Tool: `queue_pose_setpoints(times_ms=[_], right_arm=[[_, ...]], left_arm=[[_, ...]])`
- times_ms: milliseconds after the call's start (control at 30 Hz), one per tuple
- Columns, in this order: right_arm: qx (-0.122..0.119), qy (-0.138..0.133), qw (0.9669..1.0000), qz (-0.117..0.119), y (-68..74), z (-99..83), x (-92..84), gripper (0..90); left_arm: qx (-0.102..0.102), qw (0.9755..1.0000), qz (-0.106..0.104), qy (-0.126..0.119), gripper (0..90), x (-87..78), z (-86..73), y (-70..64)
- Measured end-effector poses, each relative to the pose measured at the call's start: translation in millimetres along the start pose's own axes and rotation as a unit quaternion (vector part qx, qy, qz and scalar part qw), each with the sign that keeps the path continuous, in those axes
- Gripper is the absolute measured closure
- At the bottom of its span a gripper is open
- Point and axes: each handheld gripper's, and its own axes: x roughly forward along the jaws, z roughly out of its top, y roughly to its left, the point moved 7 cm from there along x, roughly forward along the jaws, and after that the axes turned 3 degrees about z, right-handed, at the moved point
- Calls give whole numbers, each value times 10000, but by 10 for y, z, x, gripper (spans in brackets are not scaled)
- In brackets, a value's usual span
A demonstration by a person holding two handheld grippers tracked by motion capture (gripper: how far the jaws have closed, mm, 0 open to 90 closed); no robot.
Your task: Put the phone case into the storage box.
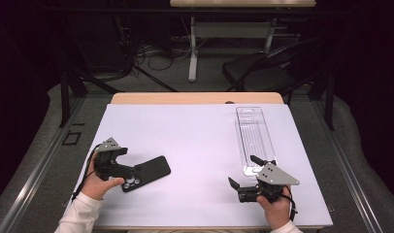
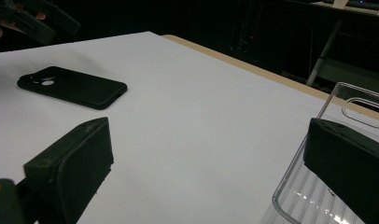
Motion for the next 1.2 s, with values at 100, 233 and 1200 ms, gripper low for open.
queue_pose_setpoints(times_ms=[100, 233, 1200], right_arm=[[8, -5, 10000, -5, -2, 1, 1, 12], [-5, 3, 10000, 1, 0, -1, 0, 12], [1, 41, 10000, 0, 10, -4, 5, 12]], left_arm=[[42, 10000, -3, 68, 4, -1, -7, -7], [58, 10000, 5, 51, 4, -10, 1, -13], [445, 9982, 48, 400, 5, -67, 51, -62]])
